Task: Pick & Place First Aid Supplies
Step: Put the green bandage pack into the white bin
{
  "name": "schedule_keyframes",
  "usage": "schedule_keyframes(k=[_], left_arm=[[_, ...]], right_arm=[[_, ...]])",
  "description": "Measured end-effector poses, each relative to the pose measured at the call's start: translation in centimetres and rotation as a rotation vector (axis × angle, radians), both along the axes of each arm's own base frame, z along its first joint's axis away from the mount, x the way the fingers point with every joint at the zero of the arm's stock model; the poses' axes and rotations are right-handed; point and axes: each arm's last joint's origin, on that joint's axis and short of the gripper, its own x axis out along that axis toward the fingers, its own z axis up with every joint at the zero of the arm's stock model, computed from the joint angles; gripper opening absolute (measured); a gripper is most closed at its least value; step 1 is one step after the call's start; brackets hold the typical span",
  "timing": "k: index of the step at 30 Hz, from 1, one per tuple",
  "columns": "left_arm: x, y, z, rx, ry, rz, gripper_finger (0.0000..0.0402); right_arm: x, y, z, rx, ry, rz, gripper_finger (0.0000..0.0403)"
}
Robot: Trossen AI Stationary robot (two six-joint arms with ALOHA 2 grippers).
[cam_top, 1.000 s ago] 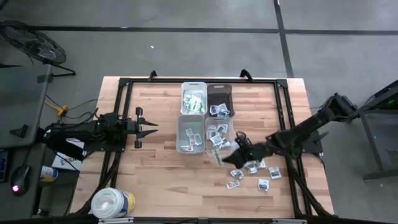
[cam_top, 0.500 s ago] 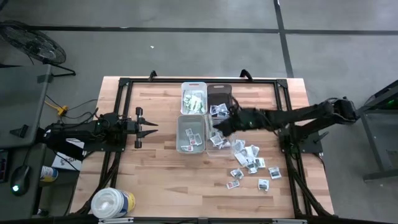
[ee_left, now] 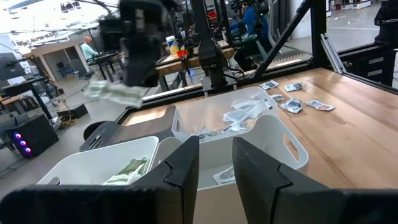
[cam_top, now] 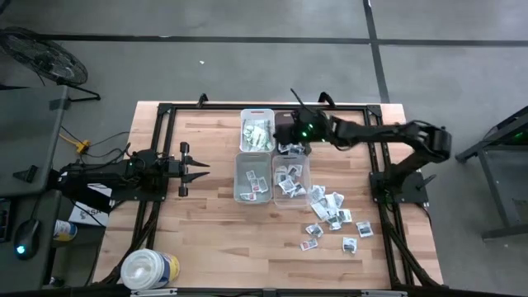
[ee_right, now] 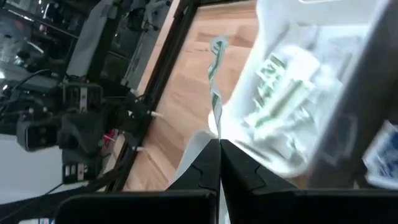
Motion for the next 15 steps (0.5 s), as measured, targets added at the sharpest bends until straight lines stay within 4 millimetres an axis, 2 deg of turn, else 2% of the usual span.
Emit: schedule_keyframes(k=[4,9,15], left_arm=[[0.0,0.0,0.0,0.000,0.000,0.000,0.0096],[0.0,0.0,0.0,0.000,0.000,0.000,0.0096],[0.0,0.0,0.0,0.000,0.000,0.000,0.0096]], right_arm=[[2.3,-2.3,-0.1,0.021,-0.007,0.035,0.0000],[5.3,-4.4,-1.7,0.081,0.029,0.083,0.0000],[6.5,-5.5,-3.3,0.122,0.105,0.078,0.0000]])
